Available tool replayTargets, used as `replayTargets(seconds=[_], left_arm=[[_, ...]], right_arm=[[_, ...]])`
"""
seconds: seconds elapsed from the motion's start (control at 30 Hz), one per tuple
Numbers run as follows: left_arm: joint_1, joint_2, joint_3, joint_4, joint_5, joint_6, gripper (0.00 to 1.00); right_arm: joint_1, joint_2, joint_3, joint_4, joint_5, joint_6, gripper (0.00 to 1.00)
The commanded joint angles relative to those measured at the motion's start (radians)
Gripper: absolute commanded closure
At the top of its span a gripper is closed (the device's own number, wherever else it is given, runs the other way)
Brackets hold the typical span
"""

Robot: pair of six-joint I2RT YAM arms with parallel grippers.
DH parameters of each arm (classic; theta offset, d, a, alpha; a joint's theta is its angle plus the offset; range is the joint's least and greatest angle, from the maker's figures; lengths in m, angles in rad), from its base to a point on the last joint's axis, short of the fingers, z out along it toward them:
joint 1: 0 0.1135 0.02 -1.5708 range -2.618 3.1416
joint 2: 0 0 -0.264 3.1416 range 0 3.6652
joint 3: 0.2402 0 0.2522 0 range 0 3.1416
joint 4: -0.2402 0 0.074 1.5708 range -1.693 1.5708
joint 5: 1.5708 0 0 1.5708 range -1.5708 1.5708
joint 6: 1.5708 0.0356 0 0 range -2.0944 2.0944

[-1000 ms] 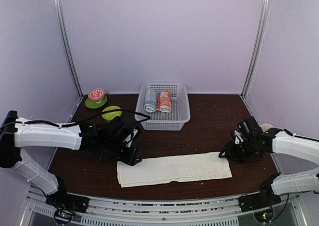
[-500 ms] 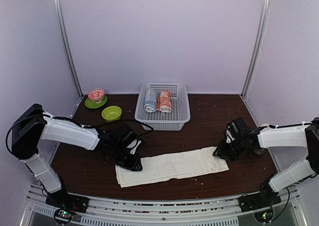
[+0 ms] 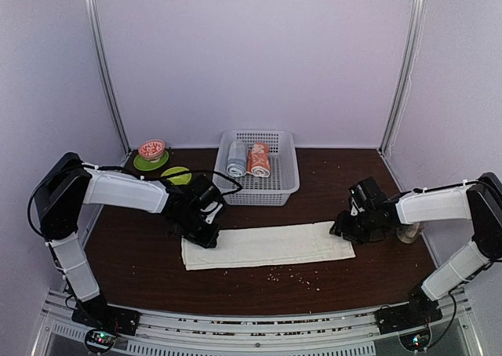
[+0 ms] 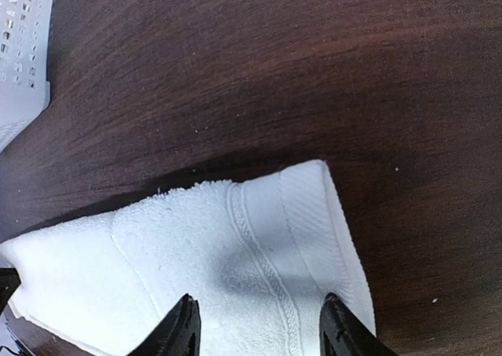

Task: Roll the towels
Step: Smooth out the towel at the center of the board.

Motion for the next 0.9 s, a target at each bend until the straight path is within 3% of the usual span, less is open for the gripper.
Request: replayTargets(seconds=[0.0,0.13,0.2,0.4,0.57,0.87], left_arm=[[0.007,-0.073,-0.001,-0.127,-0.083,0.071,0.82],[0.005,-0.226,-0.017,-0.127,-0.037,0.030,0.64],[-0.001,-0.268,-0.013,-0.127,-0.015,0.007,0.60],[-0.043,-0.195,-0.027,-0.040,0.058,-0.068,0.64],[-0.068,-0.115,-0.074,0.009,0.048,-0.085,0.70],[-0.067,-0.116,-0.144,0.010,0.010,-0.061,0.75]], right_arm=[[-0.014,-0.022,0.022,-0.159,0.068,-0.043,0.44],[0.001,-0.132,0.086,-0.244,0.064,-0.086,0.38],[0.021,-0.166,0.104,-0.264,0.050,-0.094,0.39],[0.095,-0.171,0.069,-0.213,0.008,-0.047,0.43],[0.078,-0.193,-0.021,-0.164,0.062,0.008,0.45],[0.048,-0.206,-0.083,-0.147,0.090,0.024,0.46]])
